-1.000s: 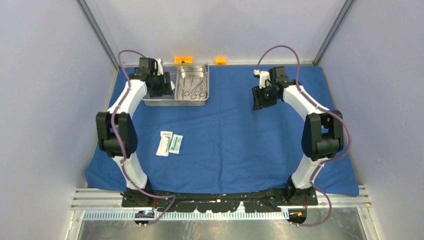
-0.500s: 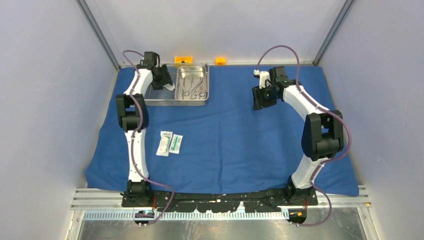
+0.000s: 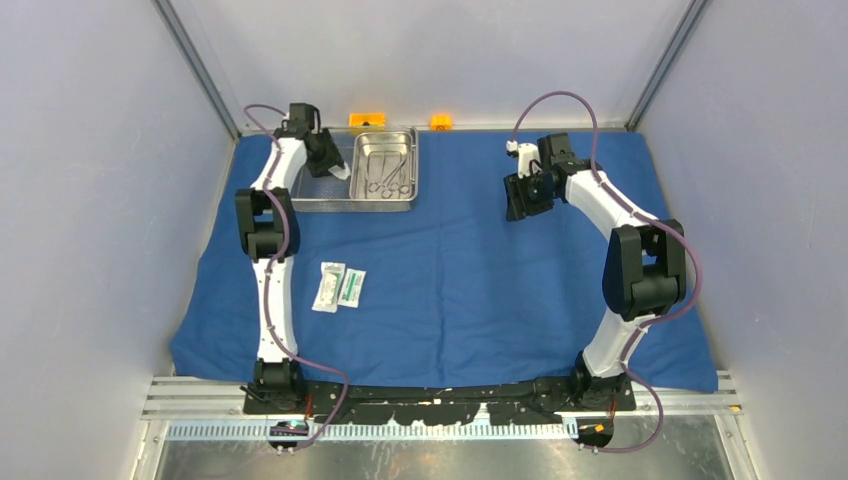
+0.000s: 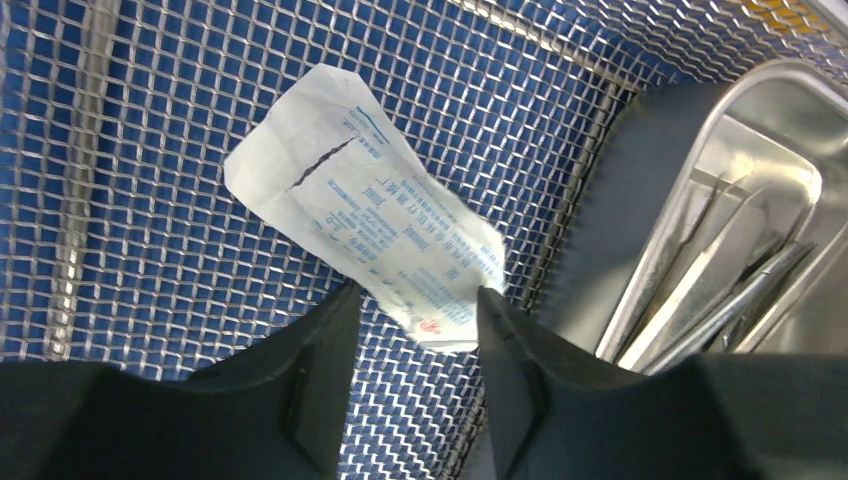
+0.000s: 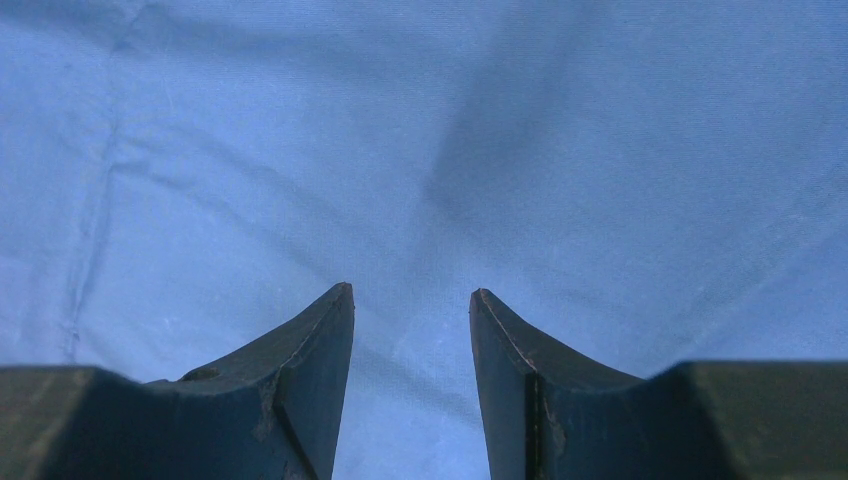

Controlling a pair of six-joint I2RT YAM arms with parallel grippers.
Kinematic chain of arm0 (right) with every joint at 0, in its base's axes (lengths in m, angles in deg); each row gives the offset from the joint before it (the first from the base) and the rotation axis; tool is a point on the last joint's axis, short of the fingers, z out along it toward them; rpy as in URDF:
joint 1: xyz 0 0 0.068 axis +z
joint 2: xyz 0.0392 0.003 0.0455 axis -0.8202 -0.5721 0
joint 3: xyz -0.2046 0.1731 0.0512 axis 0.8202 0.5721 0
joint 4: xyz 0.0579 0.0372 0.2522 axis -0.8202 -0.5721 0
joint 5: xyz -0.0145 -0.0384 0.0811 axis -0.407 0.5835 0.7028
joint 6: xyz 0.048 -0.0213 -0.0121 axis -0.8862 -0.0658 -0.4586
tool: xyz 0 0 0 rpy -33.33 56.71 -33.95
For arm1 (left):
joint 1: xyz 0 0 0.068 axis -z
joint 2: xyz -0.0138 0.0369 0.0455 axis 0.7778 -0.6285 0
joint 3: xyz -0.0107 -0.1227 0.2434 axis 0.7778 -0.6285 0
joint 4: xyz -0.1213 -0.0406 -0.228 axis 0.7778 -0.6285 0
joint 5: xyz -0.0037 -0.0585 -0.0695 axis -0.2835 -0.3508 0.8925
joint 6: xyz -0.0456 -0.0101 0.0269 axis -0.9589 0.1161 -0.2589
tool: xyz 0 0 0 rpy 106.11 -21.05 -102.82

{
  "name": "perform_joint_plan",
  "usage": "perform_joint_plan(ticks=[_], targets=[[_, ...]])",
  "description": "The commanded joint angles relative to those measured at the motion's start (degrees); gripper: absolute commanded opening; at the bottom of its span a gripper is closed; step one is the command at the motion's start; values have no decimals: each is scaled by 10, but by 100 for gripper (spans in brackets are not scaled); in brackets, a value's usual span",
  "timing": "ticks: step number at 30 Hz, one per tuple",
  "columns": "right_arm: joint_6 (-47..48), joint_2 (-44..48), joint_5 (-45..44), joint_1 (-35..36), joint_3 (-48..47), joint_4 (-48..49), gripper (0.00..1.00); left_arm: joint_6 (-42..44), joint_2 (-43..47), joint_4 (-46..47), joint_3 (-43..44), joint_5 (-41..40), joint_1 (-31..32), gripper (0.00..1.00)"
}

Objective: Open and lay out the surgical kit

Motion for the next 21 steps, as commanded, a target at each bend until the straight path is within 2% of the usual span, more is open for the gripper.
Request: perform_joint_plan(ticks=[1,8,15,21], targets=[[5,2,1,1,-20,6,51,-6,-24,7,12,8,-1,43],[6,0,3,1,-18,6,51,4,-27,13,6,15,-1,26],[4,-2,8,0,-18,4,51,21,-5,27,-8,23,-3,2],[3,-5,13,1,-20,2,51,36,56,65,-71,44,-4,0]])
